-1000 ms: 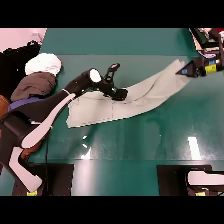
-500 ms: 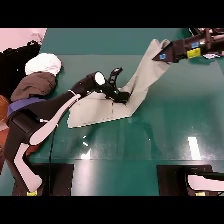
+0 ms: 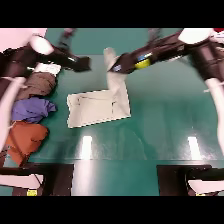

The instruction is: Fold the shirts.

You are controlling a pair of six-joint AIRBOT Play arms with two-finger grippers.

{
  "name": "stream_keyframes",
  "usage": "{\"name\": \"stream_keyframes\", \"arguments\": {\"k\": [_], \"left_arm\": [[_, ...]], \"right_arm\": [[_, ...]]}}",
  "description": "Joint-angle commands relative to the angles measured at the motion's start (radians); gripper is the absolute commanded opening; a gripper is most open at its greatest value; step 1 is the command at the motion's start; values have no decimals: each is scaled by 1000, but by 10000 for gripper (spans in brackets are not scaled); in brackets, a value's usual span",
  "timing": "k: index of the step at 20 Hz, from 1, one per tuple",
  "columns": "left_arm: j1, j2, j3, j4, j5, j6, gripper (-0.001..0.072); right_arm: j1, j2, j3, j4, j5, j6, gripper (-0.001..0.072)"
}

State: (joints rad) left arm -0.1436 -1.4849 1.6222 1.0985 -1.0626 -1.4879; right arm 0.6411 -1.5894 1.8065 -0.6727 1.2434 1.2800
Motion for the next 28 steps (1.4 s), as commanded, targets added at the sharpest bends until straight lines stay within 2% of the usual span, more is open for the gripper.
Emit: {"name": "stream_keyframes", "arguments": {"k": [1,3,4,6,9,14,15,16,17,20,22,24,28], "left_arm": [[166,172,0,115,-56,4,26],[230,230,0,115,-56,4,26],[251,249,0,115,-58,4,25],[269,265,0,118,-75,4,25],[269,265,-1,121,-112,4,26],[269,265,-1,121,-152,4,26],[269,265,-1,118,-153,4,26],[264,265,-1,114,-153,4,26],[257,265,-1,111,-151,4,26],[250,264,-1,86,-144,13,26],[250,257,-1,74,-132,29,26],[250,251,-1,71,-130,30,25],[250,231,-9,69,-119,30,26]], "right_arm": [[199,-132,1,-2,-206,-11,103],[272,-202,2,-2,-260,-36,353],[288,-224,1,-6,-247,-36,379],[280,-235,1,-47,-153,-31,378],[198,-194,-19,-197,-7,23,378],[-72,0,-355,-243,-29,48,380],[-129,25,-423,-235,-40,48,448],[-187,42,-485,-224,-51,48,625],[-236,43,-530,-204,-55,47,678],[-327,2,-612,-134,-70,47,672],[-335,-50,-616,-52,-80,32,614],[-311,-109,-595,29,-94,4,614],[-207,-237,-451,57,-93,3,600]]}}
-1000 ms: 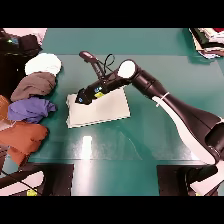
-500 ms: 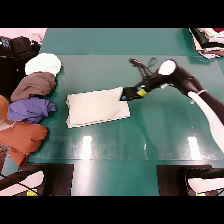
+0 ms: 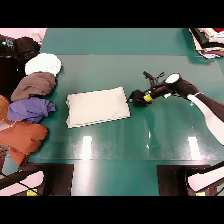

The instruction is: Fold the shirts.

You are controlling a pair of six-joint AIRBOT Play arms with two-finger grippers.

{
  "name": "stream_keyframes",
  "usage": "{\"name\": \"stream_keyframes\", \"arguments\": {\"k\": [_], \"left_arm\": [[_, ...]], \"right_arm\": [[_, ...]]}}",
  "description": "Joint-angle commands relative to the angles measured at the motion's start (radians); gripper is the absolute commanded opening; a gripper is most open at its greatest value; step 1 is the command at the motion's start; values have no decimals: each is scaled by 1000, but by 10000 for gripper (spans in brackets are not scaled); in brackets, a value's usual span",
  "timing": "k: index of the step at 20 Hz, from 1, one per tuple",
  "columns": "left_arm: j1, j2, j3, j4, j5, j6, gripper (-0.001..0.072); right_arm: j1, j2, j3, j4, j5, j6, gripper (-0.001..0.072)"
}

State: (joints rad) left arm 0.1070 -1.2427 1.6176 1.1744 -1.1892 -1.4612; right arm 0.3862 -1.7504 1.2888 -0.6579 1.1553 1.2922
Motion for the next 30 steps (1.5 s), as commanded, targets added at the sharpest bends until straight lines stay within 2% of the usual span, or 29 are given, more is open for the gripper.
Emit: {"name": "stream_keyframes", "arguments": {"k": [1,3,7,9,12,16,19,23,27,30], "left_arm": [[0,-16,-6,-7,7,3,26],[0,-21,-6,-10,8,3,26],[-1,-27,-27,-62,12,4,25],[-6,-27,-39,-83,14,4,25],[-63,-22,-39,-79,14,3,24],[-215,-22,-39,-79,61,2,24],[-308,-23,-39,-79,113,-6,24],[-386,-23,-40,-79,156,-32,25],[-421,-26,-40,-79,161,-35,25],[-421,-26,-40,-78,161,-35,25]], "right_arm": [[77,-106,109,53,-7,-8,572],[126,-155,184,64,-16,-8,568],[180,-195,270,53,-52,-28,94],[179,-194,285,52,-47,-30,14],[128,-119,253,-42,-58,-6,13],[-69,119,66,-150,-126,-5,14],[-318,310,-70,-230,-128,-5,13],[-746,532,-233,-285,-162,-5,13],[-1146,669,-391,-288,-216,37,13],[-1349,714,-500,-290,-234,43,13]]}}
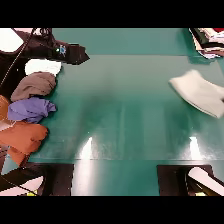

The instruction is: Fold the shirts.

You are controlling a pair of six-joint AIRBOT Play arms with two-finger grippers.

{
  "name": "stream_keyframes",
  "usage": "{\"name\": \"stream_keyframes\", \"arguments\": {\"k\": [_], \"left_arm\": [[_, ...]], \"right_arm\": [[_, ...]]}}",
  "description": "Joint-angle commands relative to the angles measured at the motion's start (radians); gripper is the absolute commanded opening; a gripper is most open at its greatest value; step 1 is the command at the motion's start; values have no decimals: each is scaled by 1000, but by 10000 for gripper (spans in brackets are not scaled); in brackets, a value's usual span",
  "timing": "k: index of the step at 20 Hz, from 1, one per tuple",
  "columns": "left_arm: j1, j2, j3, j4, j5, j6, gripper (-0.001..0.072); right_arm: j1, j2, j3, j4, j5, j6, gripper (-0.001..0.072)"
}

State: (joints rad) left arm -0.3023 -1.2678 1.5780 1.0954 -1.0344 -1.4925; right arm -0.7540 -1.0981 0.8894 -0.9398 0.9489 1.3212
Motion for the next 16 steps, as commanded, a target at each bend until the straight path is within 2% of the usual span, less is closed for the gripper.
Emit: {"name": "stream_keyframes", "arguments": {"k": [1,4,5,7,8,9,12,16], "left_arm": [[-12,-1,0,1,6,-4,25],[-12,-1,0,2,4,-2,25],[-12,-1,0,4,3,0,25],[-12,-1,0,6,2,0,25],[-12,-1,0,8,1,0,25],[-12,-1,0,12,-4,0,25],[-12,-1,0,20,-44,1,25],[-12,-1,0,21,-39,8,26]], "right_arm": [[-246,60,-122,-27,-22,14,13],[-259,34,-114,-132,16,14,14],[-248,21,-93,-154,40,14,71],[-241,-10,-33,-180,97,14,451],[-243,-29,9,-201,139,14,564],[-250,-47,61,-240,197,15,595],[-292,-79,216,-264,339,53,593],[-223,-16,310,-174,310,95,592]]}}
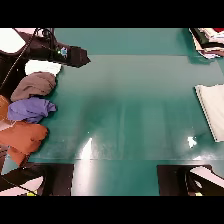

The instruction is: Fold the shirts.

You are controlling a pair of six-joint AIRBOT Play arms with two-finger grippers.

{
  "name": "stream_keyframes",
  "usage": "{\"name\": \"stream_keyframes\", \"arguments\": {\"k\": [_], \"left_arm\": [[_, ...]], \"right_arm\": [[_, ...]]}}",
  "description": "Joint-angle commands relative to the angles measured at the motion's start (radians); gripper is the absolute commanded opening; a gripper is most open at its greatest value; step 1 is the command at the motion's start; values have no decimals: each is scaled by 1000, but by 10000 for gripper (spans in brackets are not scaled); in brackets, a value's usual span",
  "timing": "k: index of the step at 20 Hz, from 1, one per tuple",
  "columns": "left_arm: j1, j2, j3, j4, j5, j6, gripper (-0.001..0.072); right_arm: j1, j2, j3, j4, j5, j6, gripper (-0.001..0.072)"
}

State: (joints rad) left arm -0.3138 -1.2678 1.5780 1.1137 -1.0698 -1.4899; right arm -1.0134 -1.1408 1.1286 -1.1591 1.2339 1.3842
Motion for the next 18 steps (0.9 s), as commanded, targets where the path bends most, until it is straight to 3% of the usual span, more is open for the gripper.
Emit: {"name": "stream_keyframes", "arguments": {"k": [1,3,5,7,9,10,14,18], "left_arm": [[0,-1,0,2,8,5,26],[0,0,0,1,11,5,26],[0,0,0,1,16,5,26],[0,0,0,1,16,5,26],[0,0,0,1,15,5,26],[0,0,0,1,15,5,26],[0,0,0,0,15,5,26],[0,0,0,0,15,5,26]], "right_arm": [[86,50,70,82,11,32,592],[214,83,70,139,13,32,570],[380,107,70,144,13,32,419],[550,120,70,143,3,31,401],[696,122,70,137,-5,29,99],[758,121,70,116,-3,29,14],[915,121,70,10,3,29,14],[943,121,70,7,6,29,14]]}}
